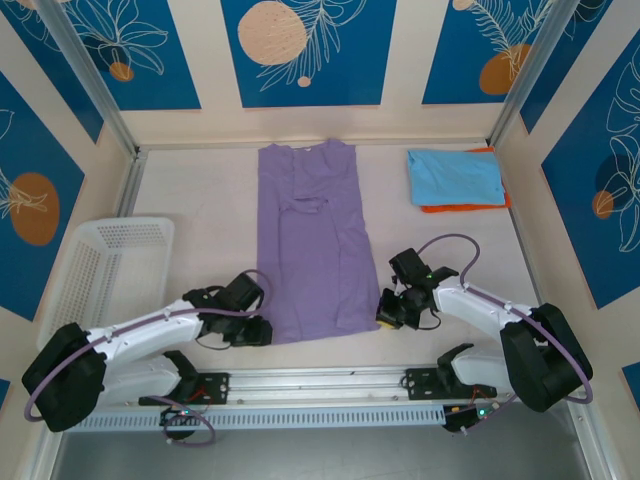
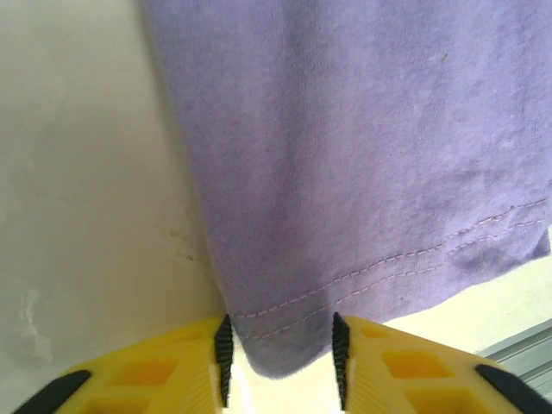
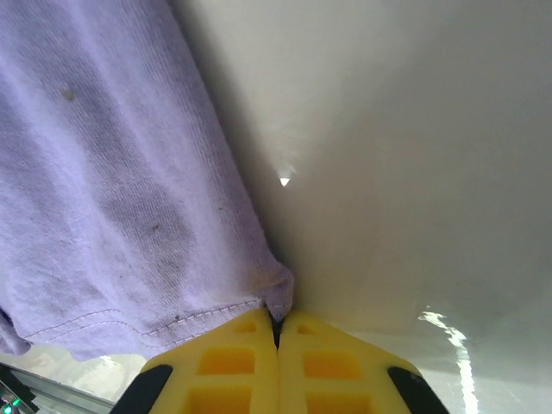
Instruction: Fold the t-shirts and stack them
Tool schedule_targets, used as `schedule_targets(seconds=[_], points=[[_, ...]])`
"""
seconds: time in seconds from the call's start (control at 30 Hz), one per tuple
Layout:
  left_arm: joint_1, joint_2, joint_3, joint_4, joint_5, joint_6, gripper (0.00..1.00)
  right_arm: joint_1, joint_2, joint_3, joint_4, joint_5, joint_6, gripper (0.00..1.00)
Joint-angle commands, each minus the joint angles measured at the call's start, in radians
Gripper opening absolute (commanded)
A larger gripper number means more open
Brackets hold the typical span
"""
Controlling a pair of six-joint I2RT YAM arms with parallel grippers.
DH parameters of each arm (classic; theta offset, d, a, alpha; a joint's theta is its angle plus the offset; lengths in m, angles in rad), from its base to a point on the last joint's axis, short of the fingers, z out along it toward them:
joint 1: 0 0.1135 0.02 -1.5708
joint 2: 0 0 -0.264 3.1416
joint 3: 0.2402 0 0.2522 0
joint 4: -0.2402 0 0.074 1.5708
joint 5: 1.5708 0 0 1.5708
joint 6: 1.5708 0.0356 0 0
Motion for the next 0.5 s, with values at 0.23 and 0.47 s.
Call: schedule_targets(seconds=[0.23,0.47], points=[[-0.012,0.038,0.009,0.046,0.025,0.015,0.00,0.010,-0.028,-0.018,-0.049,-0.011,-0.017,0.00],[-0.017,-0.027,0.016,-0.054,0.068,0.040,0.00,0.077,-0.121,-0.051,-0.110,-0.021,0.027,0.00]])
